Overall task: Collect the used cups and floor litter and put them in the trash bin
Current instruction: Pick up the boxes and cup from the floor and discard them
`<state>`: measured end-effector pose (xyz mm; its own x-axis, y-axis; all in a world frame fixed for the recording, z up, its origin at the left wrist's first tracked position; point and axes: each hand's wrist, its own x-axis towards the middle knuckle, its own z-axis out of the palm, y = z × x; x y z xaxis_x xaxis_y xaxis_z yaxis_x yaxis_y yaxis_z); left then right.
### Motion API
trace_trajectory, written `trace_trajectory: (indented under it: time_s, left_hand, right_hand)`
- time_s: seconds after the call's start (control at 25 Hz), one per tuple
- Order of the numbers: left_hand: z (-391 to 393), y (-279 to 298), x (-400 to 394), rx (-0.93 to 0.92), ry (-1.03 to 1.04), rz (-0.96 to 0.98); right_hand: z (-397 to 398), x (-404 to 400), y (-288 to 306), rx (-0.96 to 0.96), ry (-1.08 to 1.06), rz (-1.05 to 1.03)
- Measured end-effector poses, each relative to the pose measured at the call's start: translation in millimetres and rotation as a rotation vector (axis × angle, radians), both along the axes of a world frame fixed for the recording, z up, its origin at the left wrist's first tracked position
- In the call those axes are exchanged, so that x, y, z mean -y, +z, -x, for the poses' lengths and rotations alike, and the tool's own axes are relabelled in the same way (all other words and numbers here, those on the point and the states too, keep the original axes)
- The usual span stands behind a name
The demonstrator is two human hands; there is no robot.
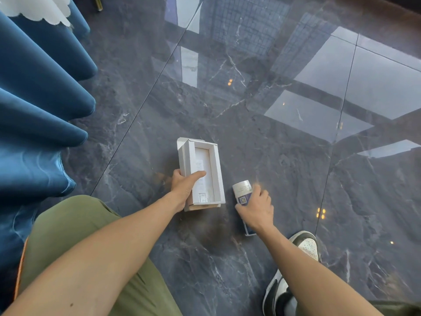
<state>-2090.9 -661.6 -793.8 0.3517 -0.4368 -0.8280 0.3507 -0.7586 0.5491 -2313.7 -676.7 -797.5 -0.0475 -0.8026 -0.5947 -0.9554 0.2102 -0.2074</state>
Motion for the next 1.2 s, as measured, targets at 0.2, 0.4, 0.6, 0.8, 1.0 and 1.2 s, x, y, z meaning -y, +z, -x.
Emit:
trace_trajectory:
  time_s: [0.2, 0.4, 0.6, 0.8, 1.0, 1.2]
  left_hand:
    - [11.9, -3.4, 6.2, 0.006, -0.069, 0.013]
    - [21.9, 16.3, 18.4, 0.052, -0.118, 0.055]
    - [37.5, 115.8, 8.5, 0.036, -0.110, 0.049]
    - [42.2, 268.3, -16.8, 0.037, -0.062, 0.051]
    - [21.7, 430.9, -72.3, 0.069, 0.013, 0.020]
    - [-2.9, 563.3, -144.2, 0.024, 0.067, -0.008]
  right_hand:
    - [7.0, 8.4, -3.1, 0.118, -0.168, 0.000]
    - [-3.6, 56.9, 31.4, 0.361, -0.494, 0.042]
    - [-9.2, 59.6, 118.1, 0.500, -0.631, 0.043]
    - [-15.7, 42.8, 265.4, 0.483, -0.549, -0.066]
    - [-36.9, 0.0, 441.8, 0.654, -0.454, -0.188]
    - [-61.4, -87.2, 582.0, 0.696, -0.418, -0.283]
